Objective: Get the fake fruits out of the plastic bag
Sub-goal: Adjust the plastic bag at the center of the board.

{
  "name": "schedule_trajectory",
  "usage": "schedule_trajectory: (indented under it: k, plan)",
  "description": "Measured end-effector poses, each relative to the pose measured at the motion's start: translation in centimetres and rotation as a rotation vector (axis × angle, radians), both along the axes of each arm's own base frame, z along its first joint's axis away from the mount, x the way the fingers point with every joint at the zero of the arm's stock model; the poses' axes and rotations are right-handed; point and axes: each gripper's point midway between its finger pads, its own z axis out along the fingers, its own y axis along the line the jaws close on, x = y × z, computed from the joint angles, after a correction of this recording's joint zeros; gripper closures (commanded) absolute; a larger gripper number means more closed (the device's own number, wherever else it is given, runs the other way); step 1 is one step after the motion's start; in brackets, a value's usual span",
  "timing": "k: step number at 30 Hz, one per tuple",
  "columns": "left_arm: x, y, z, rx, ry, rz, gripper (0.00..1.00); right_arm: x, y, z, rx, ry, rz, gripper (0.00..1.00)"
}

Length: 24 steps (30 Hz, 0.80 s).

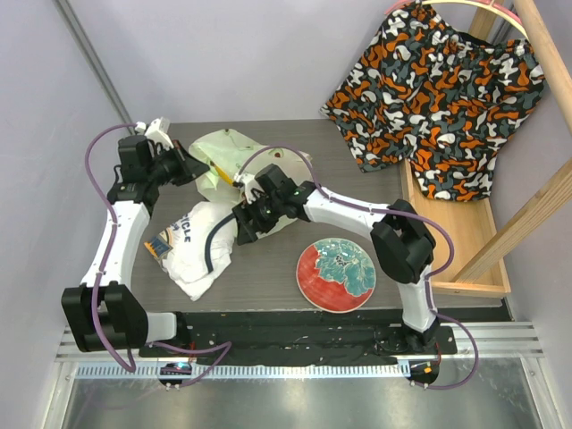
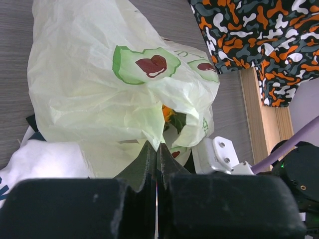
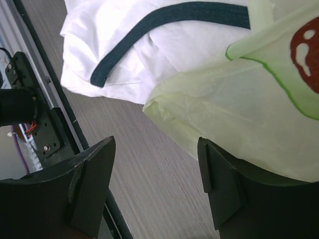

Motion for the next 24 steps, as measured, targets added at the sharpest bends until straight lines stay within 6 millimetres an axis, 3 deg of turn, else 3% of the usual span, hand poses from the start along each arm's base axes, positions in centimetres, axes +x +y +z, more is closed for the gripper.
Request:
schedule_trajectory:
  k: [4, 5, 11, 19, 24]
  plan:
    - [0.0, 0.2, 0.1, -0.001, -0.002, 0.005, 1.0, 0.6, 0.4, -0.8, -0.016, -0.014, -0.031, 0.19]
    - [0.0, 0.2, 0.1, -0.001, -0.003, 0.006, 1.0, 0.8, 0.6, -0.8, -0.011, -0.021, -0.032, 0.01]
    - [-0.4, 0.3, 0.9, -0.001, -0.023, 0.009, 1.0, 2.4, 2.3, -0.7, 0.016, -0.173, -0.047, 0.0]
    - [-0.5, 0.2, 0.9, -0.013, -0.015, 0.014, 1.0, 2.6, 4.4, -3.7, -0.086, -0.484, -0.028, 0.12]
    - [-0.5, 0.2, 0.9, -0.014, -0.014, 0.015, 1.0, 3.8, 4.3, -5.5, -0.16, -0.594, -0.026, 0.28]
